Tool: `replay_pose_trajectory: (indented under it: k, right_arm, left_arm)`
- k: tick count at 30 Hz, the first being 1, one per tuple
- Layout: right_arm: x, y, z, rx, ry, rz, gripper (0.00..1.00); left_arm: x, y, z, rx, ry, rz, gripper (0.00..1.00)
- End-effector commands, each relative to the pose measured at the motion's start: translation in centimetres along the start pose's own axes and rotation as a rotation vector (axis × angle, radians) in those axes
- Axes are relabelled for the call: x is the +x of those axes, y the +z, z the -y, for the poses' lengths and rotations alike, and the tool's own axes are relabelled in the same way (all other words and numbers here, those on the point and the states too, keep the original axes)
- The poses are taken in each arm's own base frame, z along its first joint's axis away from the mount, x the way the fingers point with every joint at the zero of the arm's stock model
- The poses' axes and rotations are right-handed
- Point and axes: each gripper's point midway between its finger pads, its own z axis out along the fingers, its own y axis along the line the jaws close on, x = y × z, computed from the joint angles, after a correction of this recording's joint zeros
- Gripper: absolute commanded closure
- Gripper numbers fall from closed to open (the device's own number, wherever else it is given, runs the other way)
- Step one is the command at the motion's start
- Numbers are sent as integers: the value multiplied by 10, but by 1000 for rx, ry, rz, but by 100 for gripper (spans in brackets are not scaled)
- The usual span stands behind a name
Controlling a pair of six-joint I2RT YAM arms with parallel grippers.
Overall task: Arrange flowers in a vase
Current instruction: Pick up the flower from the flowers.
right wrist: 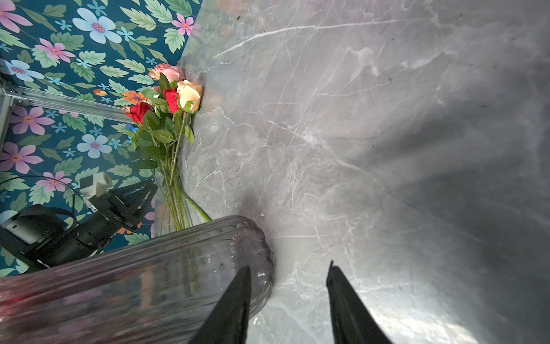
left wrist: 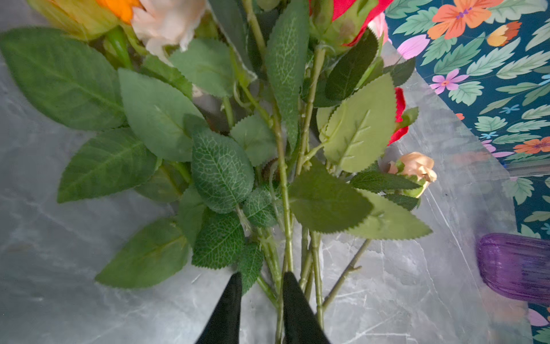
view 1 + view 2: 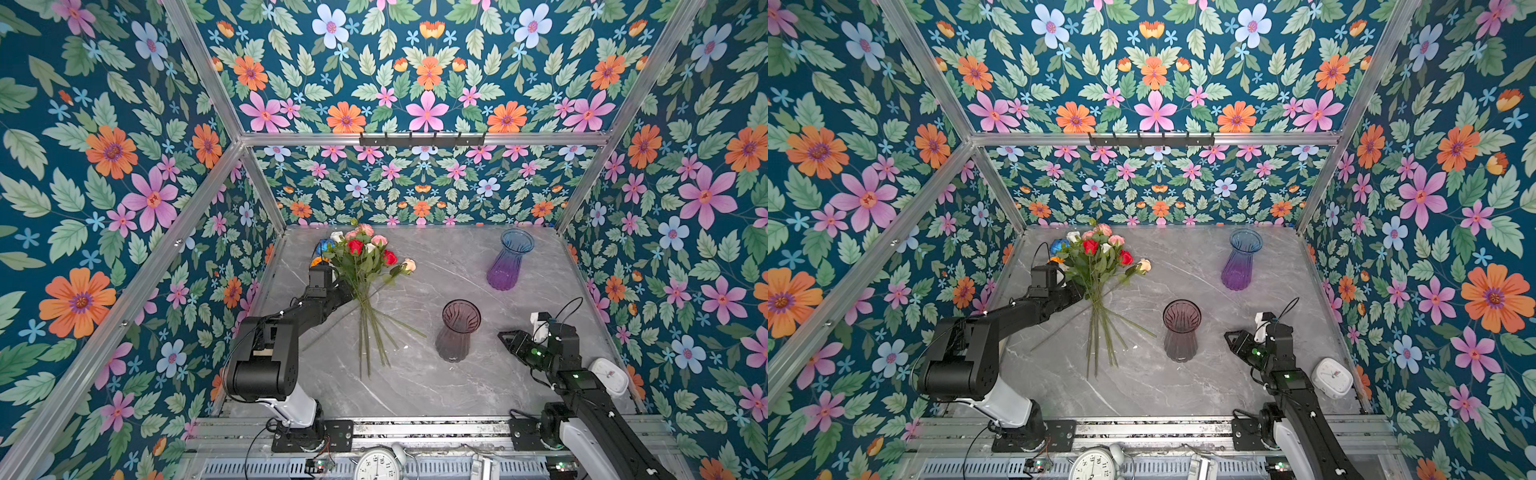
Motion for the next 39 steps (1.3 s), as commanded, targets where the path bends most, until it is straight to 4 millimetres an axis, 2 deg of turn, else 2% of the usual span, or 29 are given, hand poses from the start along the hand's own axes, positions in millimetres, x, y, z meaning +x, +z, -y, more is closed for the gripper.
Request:
replay_pose_trajectory:
  k: [1, 11, 16, 20, 23, 25, 30, 33, 39]
  right_arm:
    - [-1, 0, 2, 7, 2, 8, 56]
    - [-1, 0, 3, 16, 6, 11, 55]
    - [-2, 0, 3, 17, 7, 10, 55]
    - [-1, 0, 3, 17, 8, 10, 55]
    - [-2, 0, 3, 18, 6, 13, 55]
    - [-2, 0, 3, 18, 6, 13, 55]
    - [-2, 0, 4, 20, 8, 12, 55]
    - [-2, 0, 4, 20, 6, 13, 55]
    - [-2, 0, 4, 20, 7, 11, 55]
  left_arm:
    - [-6, 6, 12, 66, 2, 3, 72]
    - [-3, 15, 13, 86, -13, -11, 73]
    - [2, 17, 11, 86, -13, -25, 77]
    - [4, 19, 14, 112, -22, -30, 85]
    - [2, 16, 18, 128, -20, -25, 98]
    - [-2, 12, 22, 139, -16, -14, 100]
    - [-15, -8, 36, 169, -1, 30, 100]
    - [-27, -27, 47, 187, 9, 74, 100]
    - [-62, -85, 98, 340, 14, 189, 100]
